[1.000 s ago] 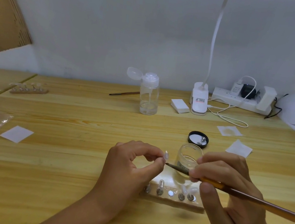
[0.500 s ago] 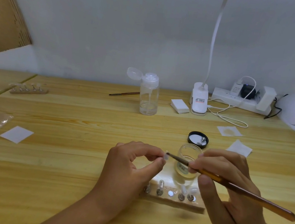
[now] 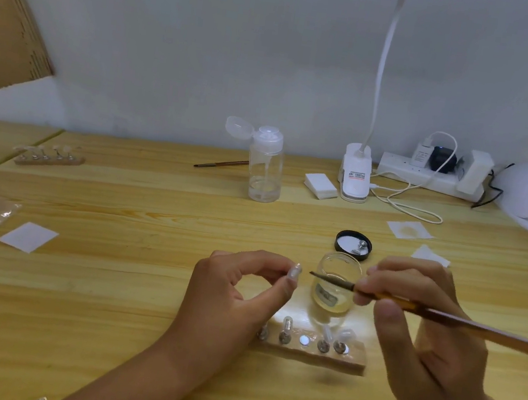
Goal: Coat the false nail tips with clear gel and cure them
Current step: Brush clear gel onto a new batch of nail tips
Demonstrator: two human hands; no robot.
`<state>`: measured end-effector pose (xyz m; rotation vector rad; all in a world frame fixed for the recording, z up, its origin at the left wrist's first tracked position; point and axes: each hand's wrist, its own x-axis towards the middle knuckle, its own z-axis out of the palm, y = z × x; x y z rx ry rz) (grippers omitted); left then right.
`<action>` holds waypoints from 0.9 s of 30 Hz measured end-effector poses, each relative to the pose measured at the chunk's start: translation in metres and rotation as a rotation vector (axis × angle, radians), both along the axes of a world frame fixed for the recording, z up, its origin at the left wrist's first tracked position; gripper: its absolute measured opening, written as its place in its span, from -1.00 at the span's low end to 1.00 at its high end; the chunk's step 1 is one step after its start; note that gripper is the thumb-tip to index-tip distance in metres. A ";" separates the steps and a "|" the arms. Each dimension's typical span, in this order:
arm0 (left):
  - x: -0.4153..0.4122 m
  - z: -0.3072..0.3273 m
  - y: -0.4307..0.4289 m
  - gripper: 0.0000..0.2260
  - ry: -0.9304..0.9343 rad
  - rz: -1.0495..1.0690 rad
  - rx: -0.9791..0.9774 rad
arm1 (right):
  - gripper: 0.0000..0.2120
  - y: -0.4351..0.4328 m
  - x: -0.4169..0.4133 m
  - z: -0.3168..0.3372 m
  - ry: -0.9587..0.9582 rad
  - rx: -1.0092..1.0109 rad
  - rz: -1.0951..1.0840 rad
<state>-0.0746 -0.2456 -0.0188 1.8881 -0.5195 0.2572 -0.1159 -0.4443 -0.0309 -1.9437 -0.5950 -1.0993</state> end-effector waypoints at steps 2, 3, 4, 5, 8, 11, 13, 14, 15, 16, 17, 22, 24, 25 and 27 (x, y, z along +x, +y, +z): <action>-0.002 0.000 0.000 -0.96 -0.006 -0.027 0.025 | -0.78 -0.001 0.002 0.001 0.020 0.045 -0.012; -0.004 0.000 0.000 -0.95 -0.016 -0.041 0.038 | -0.80 -0.002 0.003 0.002 0.031 0.062 -0.016; -0.005 0.000 -0.001 -0.95 -0.024 -0.058 0.047 | -0.83 -0.003 0.004 0.002 0.043 0.073 -0.023; -0.006 0.001 -0.001 -0.97 -0.023 -0.083 0.055 | -0.86 -0.004 0.004 0.001 0.055 0.081 -0.036; -0.008 0.002 -0.003 -0.90 -0.075 -0.178 0.114 | -0.86 -0.006 0.005 0.001 0.085 0.097 -0.067; -0.007 0.001 -0.005 -0.94 -0.098 -0.250 0.174 | -0.86 -0.006 0.006 0.002 0.086 0.099 -0.073; -0.005 -0.001 -0.005 -0.92 -0.084 -0.258 0.216 | -0.86 -0.006 0.006 0.002 0.085 0.098 -0.074; -0.004 -0.002 -0.005 -0.92 -0.074 -0.259 0.235 | -0.86 -0.005 0.006 0.002 0.088 0.098 -0.073; -0.004 -0.002 -0.005 -0.92 -0.065 -0.260 0.252 | -0.86 -0.005 0.006 0.002 0.090 0.097 -0.072; -0.004 -0.003 -0.005 -0.93 -0.059 -0.262 0.268 | -0.86 -0.005 0.006 0.002 0.093 0.094 -0.073; -0.004 -0.003 -0.005 -0.95 -0.054 -0.265 0.287 | -0.86 -0.005 0.005 0.002 0.096 0.092 -0.075; -0.002 -0.004 -0.006 -0.92 -0.054 -0.275 0.342 | -0.87 -0.005 0.006 0.003 0.100 0.083 -0.075; -0.002 -0.004 -0.005 -0.87 -0.050 -0.283 0.359 | -0.87 -0.005 0.005 0.002 0.097 0.081 -0.072; -0.002 -0.004 -0.005 -0.88 -0.046 -0.285 0.372 | -0.87 -0.005 0.005 0.002 0.097 0.080 -0.071; -0.001 -0.005 -0.004 -0.92 -0.046 -0.282 0.387 | -0.87 -0.006 0.005 0.002 0.098 0.076 -0.072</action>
